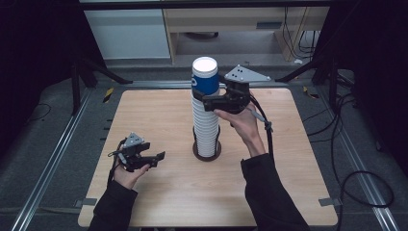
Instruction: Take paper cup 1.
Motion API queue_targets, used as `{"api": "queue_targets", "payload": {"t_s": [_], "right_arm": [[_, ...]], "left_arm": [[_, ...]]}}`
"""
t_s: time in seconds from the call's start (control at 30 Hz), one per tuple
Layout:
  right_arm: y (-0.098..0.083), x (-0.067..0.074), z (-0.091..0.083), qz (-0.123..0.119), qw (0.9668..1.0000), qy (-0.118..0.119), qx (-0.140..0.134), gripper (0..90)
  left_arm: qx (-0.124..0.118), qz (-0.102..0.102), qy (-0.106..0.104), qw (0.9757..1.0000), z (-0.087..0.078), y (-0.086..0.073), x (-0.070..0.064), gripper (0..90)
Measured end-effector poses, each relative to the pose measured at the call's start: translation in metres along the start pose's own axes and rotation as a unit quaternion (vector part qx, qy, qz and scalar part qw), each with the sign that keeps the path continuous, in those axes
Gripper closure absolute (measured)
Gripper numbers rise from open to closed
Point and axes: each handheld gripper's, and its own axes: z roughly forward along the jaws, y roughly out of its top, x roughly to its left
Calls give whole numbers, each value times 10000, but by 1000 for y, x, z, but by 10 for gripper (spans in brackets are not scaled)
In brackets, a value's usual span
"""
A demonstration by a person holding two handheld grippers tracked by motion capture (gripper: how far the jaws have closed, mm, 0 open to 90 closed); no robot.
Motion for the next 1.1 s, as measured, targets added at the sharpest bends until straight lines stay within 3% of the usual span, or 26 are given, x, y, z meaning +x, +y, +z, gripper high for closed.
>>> {"api": "queue_targets", "payload": {"t_s": [0.63, 1.1], "right_arm": [[-1, 2, 11, -72, 9999, -86, 10, 180], [7, 3, 3, -144, 9999, -74, 1, 202]], "left_arm": [[25, -6, -27, 10000, 1, -1, -1, 227], [45, -14, -39, 10000, 2, -1, -1, 226]]}}
